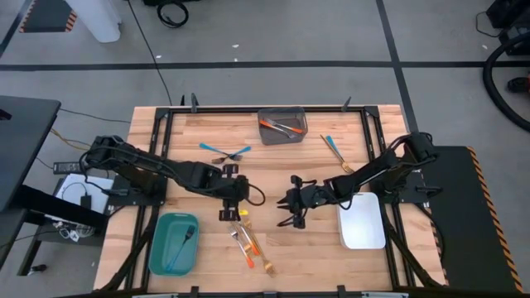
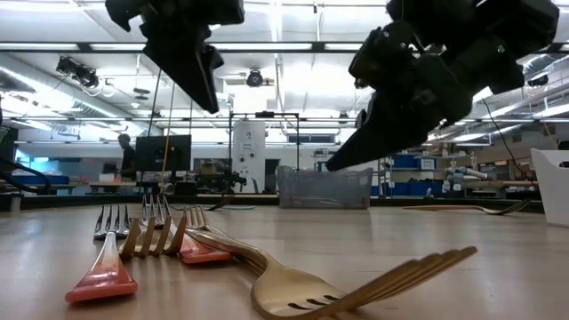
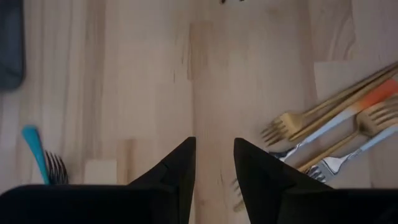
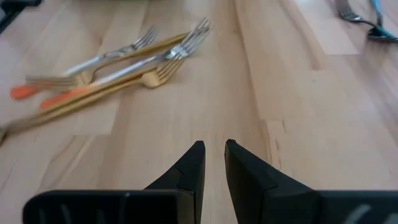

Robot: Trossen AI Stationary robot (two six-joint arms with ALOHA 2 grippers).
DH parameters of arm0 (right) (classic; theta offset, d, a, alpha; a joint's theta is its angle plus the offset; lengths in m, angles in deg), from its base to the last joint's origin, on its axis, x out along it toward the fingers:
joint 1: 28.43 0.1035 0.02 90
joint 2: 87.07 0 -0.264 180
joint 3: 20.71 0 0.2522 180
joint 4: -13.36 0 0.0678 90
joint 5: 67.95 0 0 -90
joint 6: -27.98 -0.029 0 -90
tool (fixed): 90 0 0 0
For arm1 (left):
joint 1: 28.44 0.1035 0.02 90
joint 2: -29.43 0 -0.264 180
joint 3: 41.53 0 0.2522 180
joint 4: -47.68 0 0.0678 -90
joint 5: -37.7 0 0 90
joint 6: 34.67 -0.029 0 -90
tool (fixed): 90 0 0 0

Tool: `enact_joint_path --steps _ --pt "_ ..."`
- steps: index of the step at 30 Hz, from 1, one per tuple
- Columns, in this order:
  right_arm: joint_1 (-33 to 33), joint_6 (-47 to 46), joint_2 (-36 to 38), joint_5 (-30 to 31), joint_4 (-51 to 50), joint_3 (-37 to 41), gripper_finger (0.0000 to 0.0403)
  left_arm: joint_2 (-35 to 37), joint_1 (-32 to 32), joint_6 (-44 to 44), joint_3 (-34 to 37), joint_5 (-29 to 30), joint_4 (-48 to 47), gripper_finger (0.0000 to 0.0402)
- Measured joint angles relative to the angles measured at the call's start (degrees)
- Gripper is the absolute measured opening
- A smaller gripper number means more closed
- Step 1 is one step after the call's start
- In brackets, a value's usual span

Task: Sort silverware by color (type)
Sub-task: Put the gold fork into the white bin

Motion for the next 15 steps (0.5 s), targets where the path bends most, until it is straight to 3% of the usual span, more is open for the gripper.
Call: enact_joint_path --steps 8,15 --pt "-0.23 -2.71 3.33 1.86 -0.63 0.0 0.007 -0.02 0.05 -12.98 0.0 0.04 5.45 0.0118" --pt "-0.66 -14.58 9.63 5.11 -8.78 0.0 0.007 -0.02 -0.94 -19.49 0.0 -4.15 7.7 0.0118"
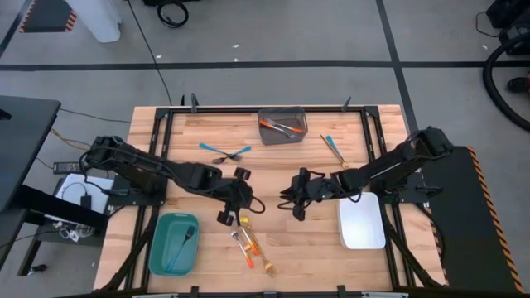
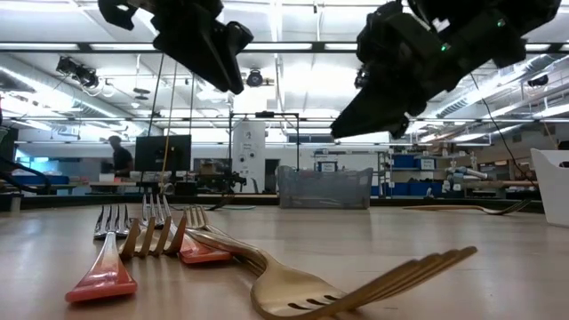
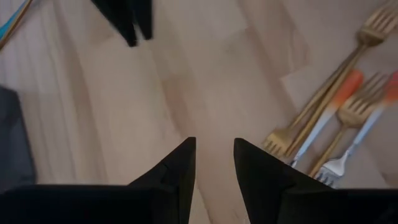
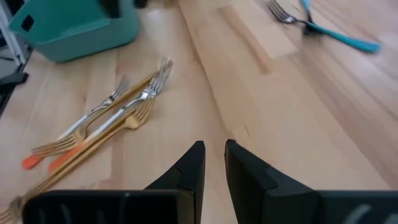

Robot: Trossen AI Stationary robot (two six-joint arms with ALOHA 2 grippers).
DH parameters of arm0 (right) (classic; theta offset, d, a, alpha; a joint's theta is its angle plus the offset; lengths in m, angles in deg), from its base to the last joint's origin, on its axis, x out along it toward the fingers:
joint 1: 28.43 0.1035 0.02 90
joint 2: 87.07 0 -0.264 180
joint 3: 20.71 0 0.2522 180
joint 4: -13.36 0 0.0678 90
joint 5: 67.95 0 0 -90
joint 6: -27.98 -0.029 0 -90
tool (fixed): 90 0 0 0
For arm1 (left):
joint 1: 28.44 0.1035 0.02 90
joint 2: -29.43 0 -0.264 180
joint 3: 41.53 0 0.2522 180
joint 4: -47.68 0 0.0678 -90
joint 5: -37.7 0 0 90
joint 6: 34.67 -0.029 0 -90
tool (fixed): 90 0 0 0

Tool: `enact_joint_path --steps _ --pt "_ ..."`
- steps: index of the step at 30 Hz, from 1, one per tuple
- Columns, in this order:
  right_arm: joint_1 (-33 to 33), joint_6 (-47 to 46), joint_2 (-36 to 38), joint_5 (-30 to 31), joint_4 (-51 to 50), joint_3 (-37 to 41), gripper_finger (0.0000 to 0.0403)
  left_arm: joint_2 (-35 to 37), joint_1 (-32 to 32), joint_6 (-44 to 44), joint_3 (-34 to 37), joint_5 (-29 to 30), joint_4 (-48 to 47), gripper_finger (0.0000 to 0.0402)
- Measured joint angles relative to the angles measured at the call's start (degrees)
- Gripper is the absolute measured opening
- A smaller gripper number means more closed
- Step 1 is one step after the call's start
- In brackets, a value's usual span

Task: Sort silverware by color (type)
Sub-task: Put the gold fork into the white bin

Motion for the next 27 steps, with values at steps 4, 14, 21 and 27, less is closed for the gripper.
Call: enact_joint_path --steps 4,14,21,27 --pt "2.36 -3.82 3.01 3.89 -5.29 0.0 0.007 0.0 -1.52 -0.01 0.0 -0.27 0.79 0.0118" --pt "7.09 -11.45 0.36 14.75 -0.77 -0.02 0.007 0.0 -6.32 1.52 0.0 -0.38 2.2 0.0118" --pt "8.21 -12.2 -4.64 16.96 8.03 -0.02 0.007 -0.42 -7.78 1.56 0.0 0.74 0.88 0.0118" --pt "8.48 -11.58 -6.09 18.16 10.13 -0.02 0.007 -0.42 -5.03 1.67 0.0 3.37 -6.42 0.0118"
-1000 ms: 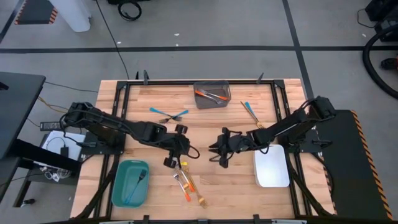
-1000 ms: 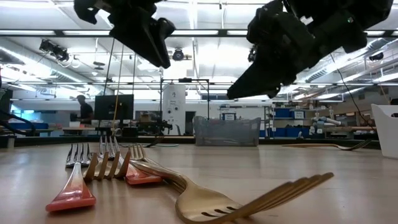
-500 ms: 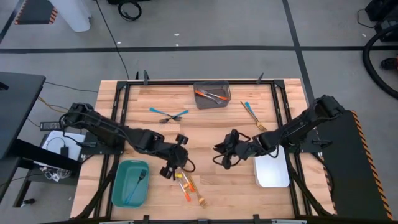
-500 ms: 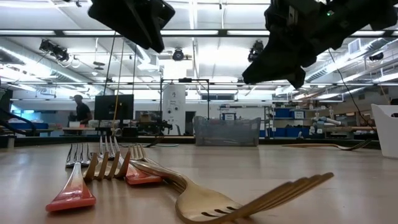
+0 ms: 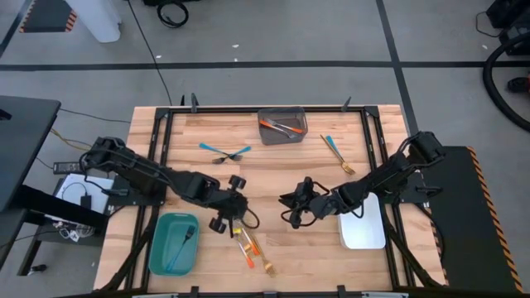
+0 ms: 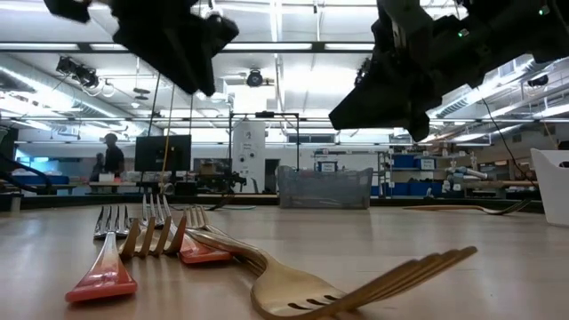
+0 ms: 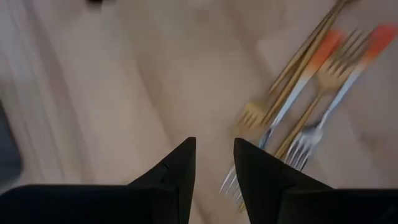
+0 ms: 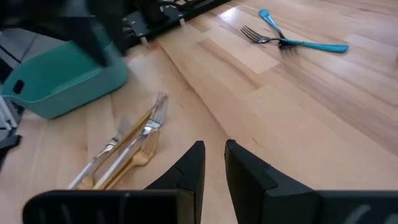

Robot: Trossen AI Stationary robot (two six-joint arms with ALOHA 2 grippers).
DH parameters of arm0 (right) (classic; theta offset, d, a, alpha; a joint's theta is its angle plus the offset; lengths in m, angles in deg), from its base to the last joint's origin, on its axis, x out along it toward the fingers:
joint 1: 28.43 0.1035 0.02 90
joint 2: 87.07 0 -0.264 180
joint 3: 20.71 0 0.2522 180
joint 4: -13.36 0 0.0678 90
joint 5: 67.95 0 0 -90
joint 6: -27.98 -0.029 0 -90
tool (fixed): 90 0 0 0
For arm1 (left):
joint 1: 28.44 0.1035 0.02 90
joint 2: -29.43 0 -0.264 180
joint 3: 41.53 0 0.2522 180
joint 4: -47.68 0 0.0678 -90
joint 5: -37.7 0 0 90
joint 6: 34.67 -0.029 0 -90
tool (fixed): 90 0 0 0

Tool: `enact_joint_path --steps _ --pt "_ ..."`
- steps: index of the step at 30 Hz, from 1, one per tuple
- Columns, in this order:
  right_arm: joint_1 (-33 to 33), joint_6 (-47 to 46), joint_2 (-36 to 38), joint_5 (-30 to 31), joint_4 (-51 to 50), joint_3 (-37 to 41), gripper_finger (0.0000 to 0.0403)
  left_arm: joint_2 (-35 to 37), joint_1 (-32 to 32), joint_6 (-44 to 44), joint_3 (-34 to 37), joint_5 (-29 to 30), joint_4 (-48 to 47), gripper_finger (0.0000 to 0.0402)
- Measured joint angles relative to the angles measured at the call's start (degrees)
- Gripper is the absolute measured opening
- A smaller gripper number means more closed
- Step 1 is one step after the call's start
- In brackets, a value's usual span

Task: Sort silverware by color (type)
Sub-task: Put the gold fork into the white bin

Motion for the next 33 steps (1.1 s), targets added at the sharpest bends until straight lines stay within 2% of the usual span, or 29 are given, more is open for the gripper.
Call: enact_joint_path --steps 6,12,18,24,33 --pt "0.91 2.86 0.07 1.04 1.69 0.0 0.007 0.04 3.23 1.73 2.87 -1.61 0.49 0.0118" --pt "0.94 4.93 0.07 1.33 1.07 0.0 0.007 0.05 2.39 1.35 5.74 -2.38 8.15 0.0118" --pt "0.94 6.46 0.07 1.33 0.76 0.0 0.007 0.07 1.83 2.4 5.77 -2.17 10.74 0.0118" --pt "0.94 6.88 0.07 1.33 0.76 0.0 0.007 0.07 1.64 2.87 5.77 -3.62 9.51 0.0118" --pt "0.87 9.2 0.07 1.3 0.79 0.0 0.007 -2.72 -1.45 4.39 5.68 -5.73 18.42 0.0118"
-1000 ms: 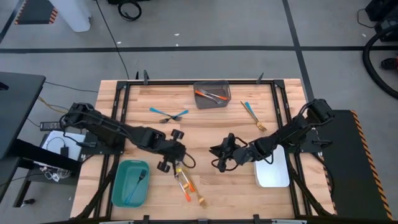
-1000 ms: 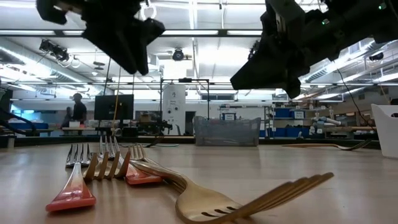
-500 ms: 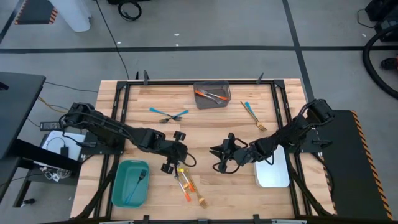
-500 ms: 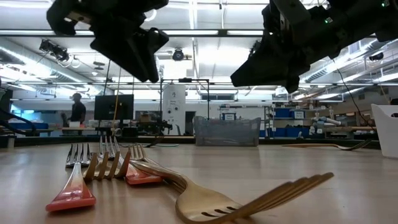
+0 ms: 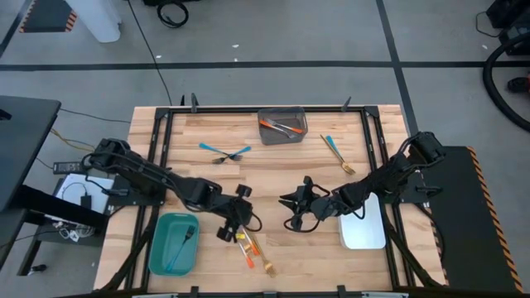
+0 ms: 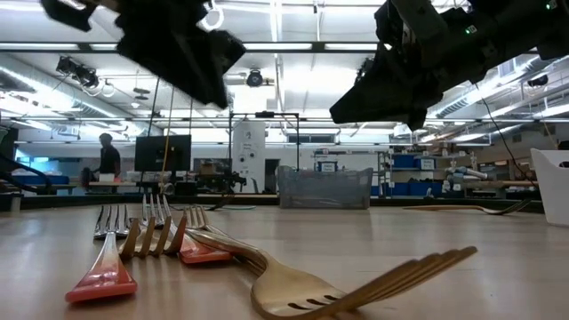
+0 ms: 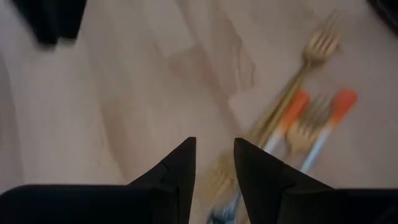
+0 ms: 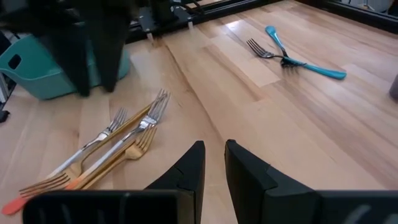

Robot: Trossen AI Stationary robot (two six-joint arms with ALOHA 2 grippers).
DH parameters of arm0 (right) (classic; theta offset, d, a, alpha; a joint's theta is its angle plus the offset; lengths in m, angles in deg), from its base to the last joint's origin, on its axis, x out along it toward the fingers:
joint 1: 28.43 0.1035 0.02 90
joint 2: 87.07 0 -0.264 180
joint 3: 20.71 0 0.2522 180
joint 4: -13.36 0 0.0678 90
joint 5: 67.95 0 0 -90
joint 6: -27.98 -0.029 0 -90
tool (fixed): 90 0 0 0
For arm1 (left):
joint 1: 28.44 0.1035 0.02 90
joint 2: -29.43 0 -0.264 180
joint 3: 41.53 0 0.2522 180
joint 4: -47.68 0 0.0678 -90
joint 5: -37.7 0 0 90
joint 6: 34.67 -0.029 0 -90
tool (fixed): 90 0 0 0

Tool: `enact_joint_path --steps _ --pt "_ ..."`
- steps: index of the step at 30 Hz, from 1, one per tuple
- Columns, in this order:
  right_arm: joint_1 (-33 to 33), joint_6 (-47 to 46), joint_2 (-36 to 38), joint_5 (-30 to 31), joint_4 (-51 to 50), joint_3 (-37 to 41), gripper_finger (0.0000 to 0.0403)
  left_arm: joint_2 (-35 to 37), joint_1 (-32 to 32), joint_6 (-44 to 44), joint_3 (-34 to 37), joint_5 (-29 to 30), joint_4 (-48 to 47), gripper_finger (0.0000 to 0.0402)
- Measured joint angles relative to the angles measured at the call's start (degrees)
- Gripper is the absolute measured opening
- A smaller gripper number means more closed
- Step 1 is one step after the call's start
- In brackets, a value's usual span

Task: Sort silverware by color (type)
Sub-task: Put the gold fork into the white bin

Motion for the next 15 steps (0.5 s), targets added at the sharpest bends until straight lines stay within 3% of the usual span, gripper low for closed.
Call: enact_joint_path --steps 3,8,15 --pt "0.02 -0.75 0.0 -0.91 0.35 -0.1 0.007 -1.92 -1.29 -0.01 0.07 0.02 1.98 0.0118" --pt "0.11 -1.91 0.04 -2.21 -7.46 -3.66 0.007 -5.94 -2.48 0.38 0.04 -0.45 5.0 0.0118" --pt "0.76 -1.82 0.07 -2.06 -10.54 -6.32 0.007 -8.88 -4.55 1.5 0.09 -2.45 3.67 0.0118"
